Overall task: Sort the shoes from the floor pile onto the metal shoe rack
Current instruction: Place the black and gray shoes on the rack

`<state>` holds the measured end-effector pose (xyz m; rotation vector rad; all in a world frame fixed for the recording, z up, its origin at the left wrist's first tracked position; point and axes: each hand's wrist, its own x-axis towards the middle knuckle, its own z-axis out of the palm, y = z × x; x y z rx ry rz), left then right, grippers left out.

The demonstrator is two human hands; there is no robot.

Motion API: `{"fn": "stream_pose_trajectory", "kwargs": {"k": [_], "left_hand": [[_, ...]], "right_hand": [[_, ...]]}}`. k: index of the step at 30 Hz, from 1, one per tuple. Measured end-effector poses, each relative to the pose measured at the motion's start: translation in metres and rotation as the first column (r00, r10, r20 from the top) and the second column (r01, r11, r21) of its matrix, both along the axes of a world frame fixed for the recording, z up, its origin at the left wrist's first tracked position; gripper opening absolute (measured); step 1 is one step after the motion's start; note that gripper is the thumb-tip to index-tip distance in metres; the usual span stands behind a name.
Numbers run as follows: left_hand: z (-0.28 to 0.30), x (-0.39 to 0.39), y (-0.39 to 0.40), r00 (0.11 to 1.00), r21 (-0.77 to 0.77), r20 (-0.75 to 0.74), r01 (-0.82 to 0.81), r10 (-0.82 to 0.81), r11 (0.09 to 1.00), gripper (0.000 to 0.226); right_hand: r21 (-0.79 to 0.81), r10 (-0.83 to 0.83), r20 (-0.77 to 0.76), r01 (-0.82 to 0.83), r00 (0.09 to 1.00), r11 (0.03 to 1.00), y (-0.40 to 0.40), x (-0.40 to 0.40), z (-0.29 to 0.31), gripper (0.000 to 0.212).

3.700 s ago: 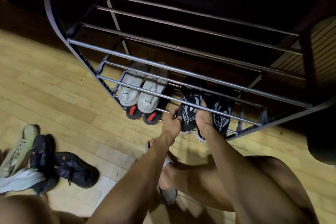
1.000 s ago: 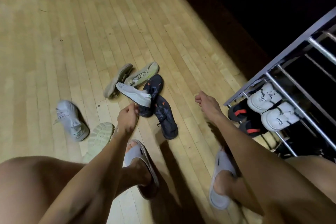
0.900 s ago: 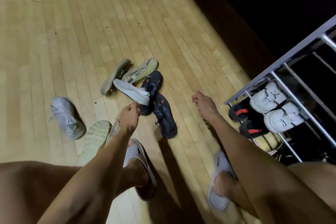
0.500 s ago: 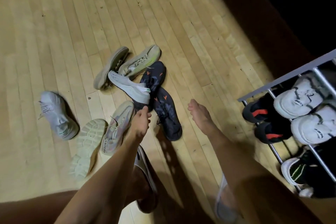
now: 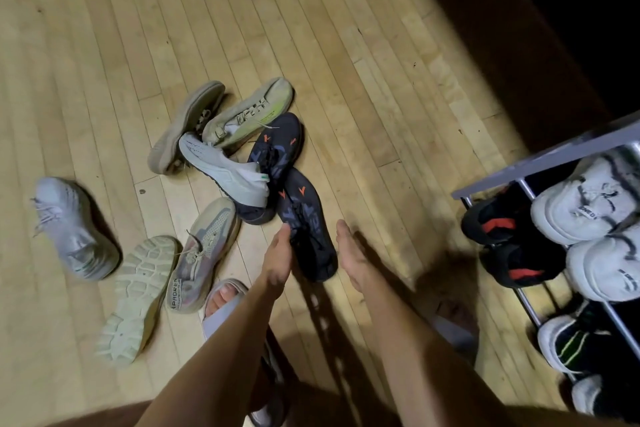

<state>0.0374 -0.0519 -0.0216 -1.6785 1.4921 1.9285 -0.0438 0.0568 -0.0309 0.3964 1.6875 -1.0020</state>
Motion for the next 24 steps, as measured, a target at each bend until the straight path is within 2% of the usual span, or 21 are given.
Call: {"fn": "stream_pose_trajectory", "kwargs": {"k": [8, 12, 16, 18, 20, 22, 24], "left_hand": [[0.002, -0.005, 0.007, 0.999, 0.121, -0.047, 0.010, -0.004, 0.993, 0.056], [0.004, -0.005, 0.013, 0.996, 0.094, -0.032, 0.083, -0.080, 0.992, 0.058], [0.004, 0.004, 0.013, 0.994, 0.034, -0.022, 0.106, -0.105, 0.994, 0.061], [0.009, 0.003, 0.019, 0.994, -0.029, -0.032, 0.101, -0.102, 0.994, 0.057], [0.022, -0.001, 0.033, 0.992, -0.114, -0.060, 0.108, -0.115, 0.988, 0.050], [0.034, -0.007, 0.045, 0.981, -0.200, -0.104, 0.139, -0.162, 0.970, 0.044], [0.046, -0.018, 0.052, 0.965, -0.271, -0.148, 0.172, -0.217, 0.947, 0.042]], "right_hand": [[-0.010, -0.047, 0.110, 0.049, 0.993, 0.999, 0.010, 0.003, -0.001, 0.076], [-0.010, -0.101, 0.131, 0.103, 0.986, 0.995, 0.011, 0.002, 0.005, 0.076], [0.038, -0.121, 0.092, 0.117, 0.988, 0.992, 0.013, 0.001, 0.006, 0.079], [0.078, -0.078, 0.077, 0.072, 0.994, 0.994, 0.009, 0.006, 0.009, 0.102], [0.041, -0.101, 0.045, 0.099, 0.994, 0.994, 0.015, 0.012, -0.014, 0.130], [-0.004, -0.153, 0.036, 0.154, 0.988, 0.988, 0.018, 0.019, -0.016, 0.128], [-0.053, -0.226, 0.034, 0.227, 0.974, 0.972, 0.018, 0.025, 0.013, 0.118]]}}
